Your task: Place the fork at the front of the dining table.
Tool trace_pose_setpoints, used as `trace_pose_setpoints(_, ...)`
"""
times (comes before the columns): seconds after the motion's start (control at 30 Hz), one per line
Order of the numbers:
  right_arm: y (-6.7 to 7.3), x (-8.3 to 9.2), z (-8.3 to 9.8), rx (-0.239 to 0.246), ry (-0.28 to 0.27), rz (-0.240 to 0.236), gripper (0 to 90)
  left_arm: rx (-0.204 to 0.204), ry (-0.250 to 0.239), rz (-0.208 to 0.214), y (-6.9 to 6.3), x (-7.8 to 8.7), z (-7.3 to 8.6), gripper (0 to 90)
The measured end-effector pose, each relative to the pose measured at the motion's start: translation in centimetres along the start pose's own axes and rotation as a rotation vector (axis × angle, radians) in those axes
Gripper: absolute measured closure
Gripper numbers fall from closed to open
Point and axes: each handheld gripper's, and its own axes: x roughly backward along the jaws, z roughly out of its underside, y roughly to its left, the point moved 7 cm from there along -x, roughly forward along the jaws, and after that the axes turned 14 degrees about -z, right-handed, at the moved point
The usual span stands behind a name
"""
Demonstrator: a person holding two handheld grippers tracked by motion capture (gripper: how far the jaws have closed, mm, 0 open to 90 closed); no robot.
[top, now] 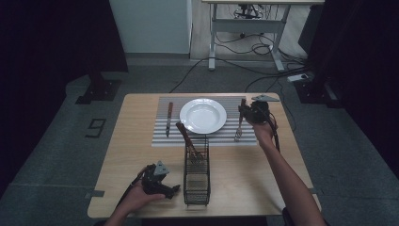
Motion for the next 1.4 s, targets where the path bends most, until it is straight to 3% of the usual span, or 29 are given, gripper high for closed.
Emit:
trace_pose_setpoints(0.33,-0.9,-1.8,-0.3,-0.015,0.028,0.027,79.4,-0.001,0.0,0.001,0.0,0.0,0.0,0.0)
trace_pose_setpoints(0.63,-3.1,-3.7,0.2,-0.096,0.015,0.037,79.5,-0.001,-0.002,0.003,0.0,0.0,0.0,0.0)
trace_pose_setpoints(0.77,-4.0,-4.4,0.4,-0.125,0.035,0.049,79.0,-0.002,-0.001,0.003,0.0,0.0,0.0,0.0)
trace_pose_setpoints(0.9,-4.3,-5.3,0.5,-0.122,0.053,0.057,78.8,-0.002,-0.002,0.003,0.0,0.0,0.0,0.0)
trace_pose_setpoints(1.07,-4.6,-6.5,0.9,-0.14,0.037,0.057,79.1,-0.004,-0.001,0.003,0.0,0.0,0.0,0.0)
trace_pose_setpoints(1.4,-5.2,-8.2,1.4,-0.158,0.093,0.063,79.0,-0.004,-0.001,0.003,0.0,0.0,0.0,0.0)
